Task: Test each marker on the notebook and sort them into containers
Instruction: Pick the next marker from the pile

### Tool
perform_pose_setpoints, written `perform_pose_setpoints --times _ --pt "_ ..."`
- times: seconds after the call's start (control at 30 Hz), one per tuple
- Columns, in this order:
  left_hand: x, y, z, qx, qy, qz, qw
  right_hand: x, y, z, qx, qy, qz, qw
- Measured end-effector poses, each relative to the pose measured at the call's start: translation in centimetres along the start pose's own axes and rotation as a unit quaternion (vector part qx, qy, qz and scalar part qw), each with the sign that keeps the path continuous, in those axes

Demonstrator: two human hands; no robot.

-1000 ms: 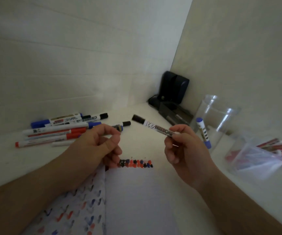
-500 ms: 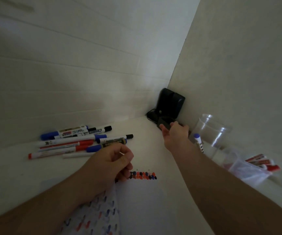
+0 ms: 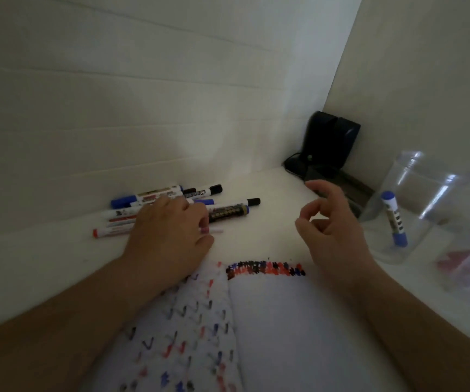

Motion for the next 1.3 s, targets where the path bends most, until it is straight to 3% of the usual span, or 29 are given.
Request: perform_pose_setpoints --times 0.4,0.5,0.6,0.7,0.73,0.77,0.83,0.87,0.9,0.97,1.0,1.03,1.1,1.13,1.17,1.23,1.3 --pt "0.6 0.3 0.7 -0.092 0.05 -0.064 0.992 -1.2 0.3 -0.8 -0.038 -0.091 -0.053 0.994" --pt "0.6 -0.2 0.8 -0.117 0.019 -0.08 0.99 -1.3 0.4 -0.5 -0.049 -0.086 -0.058 0.993" --pt "1.7 0.0 0.2 -0.077 -0.049 -0.03 0.995 -1.9 0.8 -0.4 -0.063 -0.065 -0.085 0.992" --pt "4.0 0.6 -2.2 -0.008 0.117 -0.002 0.993 -3.5 1.5 0.0 -0.11 -0.008 -0.164 0.98" --pt "4.5 0.5 -2.6 -0.02 0.243 -0.033 0.969 -4.0 1.7 0.3 -0.126 0.015 -0.196 0.972" --pt "5.1 0.6 -2.8 -0.062 0.406 -0.083 0.908 -4.2 1.9 0.7 -0.138 0.037 -0.224 0.964" --pt "6.9 1.6 -2.1 -0.216 0.669 -0.177 0.689 -4.4 2.0 1.1 -0.14 0.034 -0.241 0.96" --pt "7.6 2.2 -1.6 -0.271 0.725 -0.199 0.601 -4.5 2.1 1.2 -0.141 -0.005 -0.233 0.962" --pt "8.0 2.8 -1.3 -0.305 0.738 -0.21 0.564 -4.5 2.3 1.2 -0.147 -0.059 -0.222 0.962" --pt "7.8 3.4 -0.5 -0.33 0.716 -0.212 0.578 -4.6 2.5 1.1 -0.158 -0.155 -0.182 0.958" --pt "7.5 3.4 -0.4 -0.333 0.699 -0.203 0.599 -4.4 2.5 1.1 -0.158 -0.195 -0.139 0.958" --pt "7.3 3.2 -0.6 -0.327 0.67 -0.178 0.642 -4.2 2.4 1.1 -0.151 -0.222 -0.097 0.959" --pt "7.0 2.7 -1.3 -0.266 0.502 -0.054 0.821 -4.0 2.2 1.3 -0.133 -0.234 -0.052 0.962" --pt "7.1 2.7 -1.3 -0.223 0.39 0.016 0.893 -4.1 2.2 1.4 -0.127 -0.231 -0.04 0.964" --pt "7.3 2.9 -1.2 -0.186 0.297 0.067 0.934 -4.1 2.2 1.7 -0.122 -0.231 -0.026 0.965" --pt "7.6 3.6 -0.6 -0.163 0.21 0.116 0.957 -4.1 2.2 2.1 -0.114 -0.25 0.008 0.961" --pt "7.6 4.1 -0.3 -0.166 0.216 0.126 0.954 -3.9 2.3 2.4 -0.116 -0.281 0.035 0.952"
Point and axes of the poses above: each hand's wrist, its own y-axis away from the middle knuckle, its own z-axis out of the palm, x = y × z, the point moved 4 cm from there along -y, towards the middle knuckle, and after that the axes turned 7 degrees about -z, right-handed, at the moved point
